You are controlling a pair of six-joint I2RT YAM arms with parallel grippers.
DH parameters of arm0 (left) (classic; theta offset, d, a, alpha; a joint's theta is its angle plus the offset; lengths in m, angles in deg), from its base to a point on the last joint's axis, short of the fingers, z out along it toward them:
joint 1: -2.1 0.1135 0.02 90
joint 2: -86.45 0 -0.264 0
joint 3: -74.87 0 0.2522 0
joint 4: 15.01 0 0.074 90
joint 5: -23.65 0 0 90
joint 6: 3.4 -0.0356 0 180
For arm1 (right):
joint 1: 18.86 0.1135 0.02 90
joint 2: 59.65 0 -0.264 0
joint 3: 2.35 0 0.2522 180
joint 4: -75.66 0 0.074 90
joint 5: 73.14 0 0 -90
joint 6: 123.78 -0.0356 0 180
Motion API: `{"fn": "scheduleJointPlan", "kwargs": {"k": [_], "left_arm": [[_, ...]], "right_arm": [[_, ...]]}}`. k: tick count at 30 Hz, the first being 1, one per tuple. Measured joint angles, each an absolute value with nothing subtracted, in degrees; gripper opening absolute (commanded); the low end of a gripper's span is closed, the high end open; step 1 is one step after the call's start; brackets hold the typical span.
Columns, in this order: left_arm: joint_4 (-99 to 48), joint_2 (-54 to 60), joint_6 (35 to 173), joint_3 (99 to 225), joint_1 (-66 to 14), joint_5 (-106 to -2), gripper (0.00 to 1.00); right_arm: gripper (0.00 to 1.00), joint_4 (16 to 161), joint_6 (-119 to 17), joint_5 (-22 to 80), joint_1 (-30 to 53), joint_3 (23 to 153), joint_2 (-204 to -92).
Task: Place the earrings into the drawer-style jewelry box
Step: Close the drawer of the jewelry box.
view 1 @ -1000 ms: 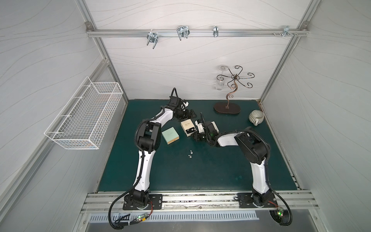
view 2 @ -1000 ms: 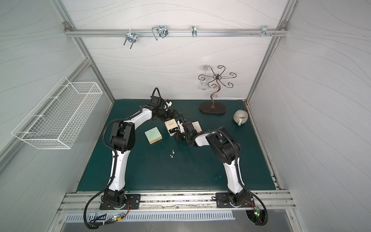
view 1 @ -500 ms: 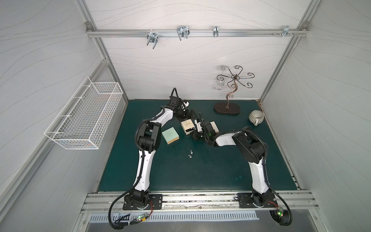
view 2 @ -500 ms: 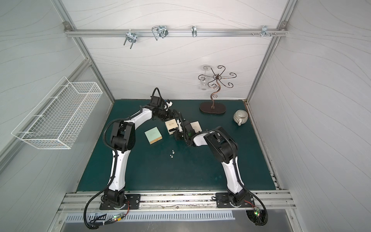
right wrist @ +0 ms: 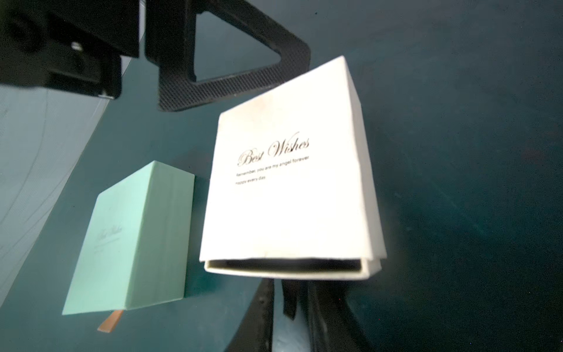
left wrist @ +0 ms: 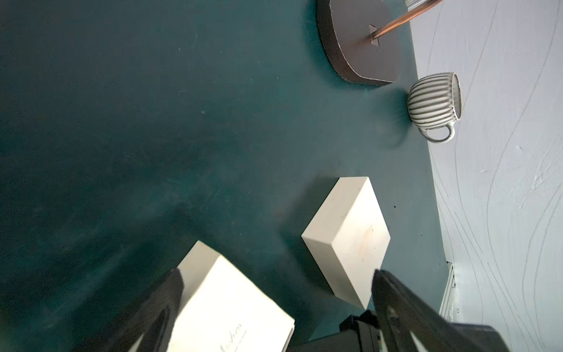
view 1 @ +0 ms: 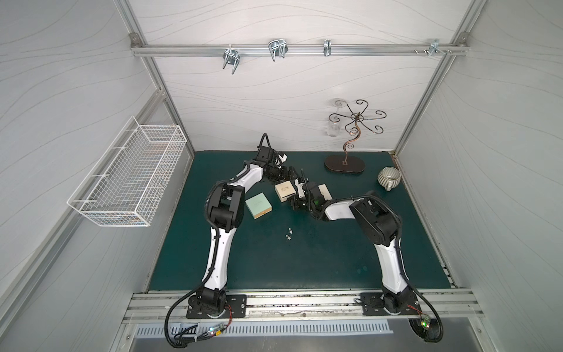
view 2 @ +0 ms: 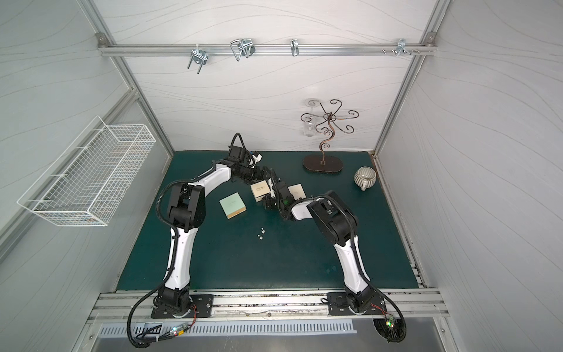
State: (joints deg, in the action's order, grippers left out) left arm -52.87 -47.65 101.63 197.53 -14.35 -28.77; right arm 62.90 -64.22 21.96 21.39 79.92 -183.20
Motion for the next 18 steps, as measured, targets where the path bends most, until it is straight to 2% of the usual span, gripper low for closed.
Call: {"fn": "scheduleJointPlan", "kwargs": {"k": [18], "left_arm": [[-52.8, -47.7, 101.8, 197.7, -13.8, -28.1, 0.99]], "right_arm": [[0.26, 62.5, -65.9, 21.7, 21.4, 81.5, -184.4]]}}
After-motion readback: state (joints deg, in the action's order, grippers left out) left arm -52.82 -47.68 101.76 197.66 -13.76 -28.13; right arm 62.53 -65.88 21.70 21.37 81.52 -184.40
